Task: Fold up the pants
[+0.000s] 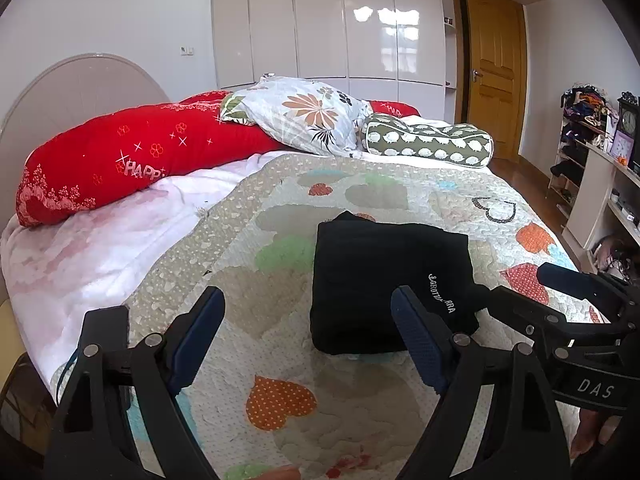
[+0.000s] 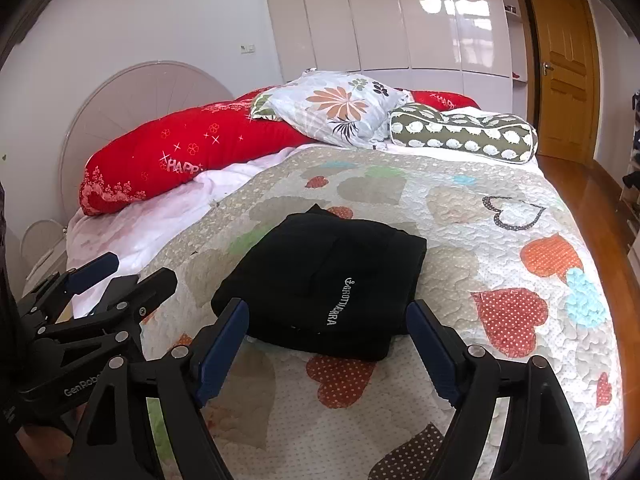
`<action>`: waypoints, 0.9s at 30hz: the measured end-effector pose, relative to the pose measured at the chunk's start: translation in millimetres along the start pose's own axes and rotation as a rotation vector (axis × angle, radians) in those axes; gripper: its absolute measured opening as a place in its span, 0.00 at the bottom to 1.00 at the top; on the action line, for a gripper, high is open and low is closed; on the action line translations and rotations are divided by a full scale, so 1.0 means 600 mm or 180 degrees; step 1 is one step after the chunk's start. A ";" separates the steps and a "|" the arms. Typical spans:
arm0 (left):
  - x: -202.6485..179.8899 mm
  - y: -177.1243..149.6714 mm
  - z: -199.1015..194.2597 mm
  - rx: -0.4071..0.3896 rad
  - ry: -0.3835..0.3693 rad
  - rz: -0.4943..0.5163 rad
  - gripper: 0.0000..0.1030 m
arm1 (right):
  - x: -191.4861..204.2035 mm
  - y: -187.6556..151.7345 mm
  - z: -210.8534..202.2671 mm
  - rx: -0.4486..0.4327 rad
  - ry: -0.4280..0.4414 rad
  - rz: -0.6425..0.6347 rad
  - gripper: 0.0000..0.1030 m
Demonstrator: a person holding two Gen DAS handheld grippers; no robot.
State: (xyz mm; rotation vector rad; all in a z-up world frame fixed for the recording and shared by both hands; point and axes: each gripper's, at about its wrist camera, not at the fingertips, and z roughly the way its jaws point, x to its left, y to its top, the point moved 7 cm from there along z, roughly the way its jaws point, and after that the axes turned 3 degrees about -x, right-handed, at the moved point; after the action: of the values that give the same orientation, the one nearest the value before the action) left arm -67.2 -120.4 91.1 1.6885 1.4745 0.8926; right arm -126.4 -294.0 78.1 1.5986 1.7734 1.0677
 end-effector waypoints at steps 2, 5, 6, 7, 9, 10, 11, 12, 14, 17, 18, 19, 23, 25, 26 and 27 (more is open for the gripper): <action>-0.001 -0.001 0.002 0.0014 -0.0005 0.0002 0.83 | 0.000 -0.001 0.000 0.0000 0.0004 -0.0002 0.80; -0.003 -0.003 0.004 0.0028 -0.0017 0.0006 0.83 | -0.002 -0.003 0.004 0.0023 0.0007 0.0029 0.80; -0.004 -0.004 0.005 0.0032 -0.0024 0.0009 0.83 | -0.004 -0.004 0.006 0.0039 0.0000 0.0042 0.80; -0.004 -0.006 0.005 0.0035 -0.0023 0.0009 0.83 | -0.006 -0.005 0.006 0.0040 -0.0001 0.0047 0.80; -0.004 -0.007 0.006 0.0048 -0.0027 0.0010 0.83 | -0.009 -0.008 0.008 0.0049 0.0000 0.0061 0.80; -0.004 -0.008 0.007 0.0053 -0.0031 0.0006 0.83 | -0.009 -0.010 0.009 0.0058 0.0003 0.0066 0.80; -0.005 -0.009 0.008 0.0058 -0.0036 0.0002 0.83 | -0.010 -0.012 0.009 0.0063 0.0005 0.0066 0.80; -0.005 -0.010 0.008 0.0066 -0.0042 -0.0004 0.83 | -0.010 -0.013 0.009 0.0065 0.0006 0.0063 0.80; -0.006 -0.012 0.009 0.0074 -0.0058 -0.0018 0.83 | -0.009 -0.014 0.009 0.0067 0.0004 0.0063 0.80; -0.008 -0.013 0.009 0.0079 -0.0064 -0.0004 0.83 | -0.010 -0.018 0.008 0.0074 0.0007 0.0071 0.80; -0.008 -0.014 0.009 0.0078 -0.0063 0.0001 0.83 | -0.010 -0.019 0.008 0.0077 0.0005 0.0073 0.80; -0.009 -0.013 0.009 0.0077 -0.0065 0.0006 0.83 | -0.011 -0.020 0.009 0.0084 0.0004 0.0074 0.80; -0.008 -0.014 0.009 0.0083 -0.0059 -0.0004 0.83 | -0.013 -0.025 0.012 0.0110 0.0005 0.0083 0.80; -0.008 -0.014 0.009 0.0085 -0.0055 -0.0017 0.83 | -0.015 -0.026 0.012 0.0111 0.0008 0.0090 0.80; -0.007 -0.015 0.008 0.0087 -0.0054 -0.0025 0.83 | -0.016 -0.027 0.011 0.0111 0.0009 0.0096 0.80; -0.006 -0.015 0.009 0.0091 -0.0057 -0.0030 0.83 | -0.017 -0.027 0.011 0.0110 0.0006 0.0102 0.80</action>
State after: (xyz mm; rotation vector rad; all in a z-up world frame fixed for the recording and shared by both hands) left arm -67.5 -123.7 80.4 1.7047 1.4888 0.8531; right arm -128.4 -302.6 60.0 1.6524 1.7821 1.0589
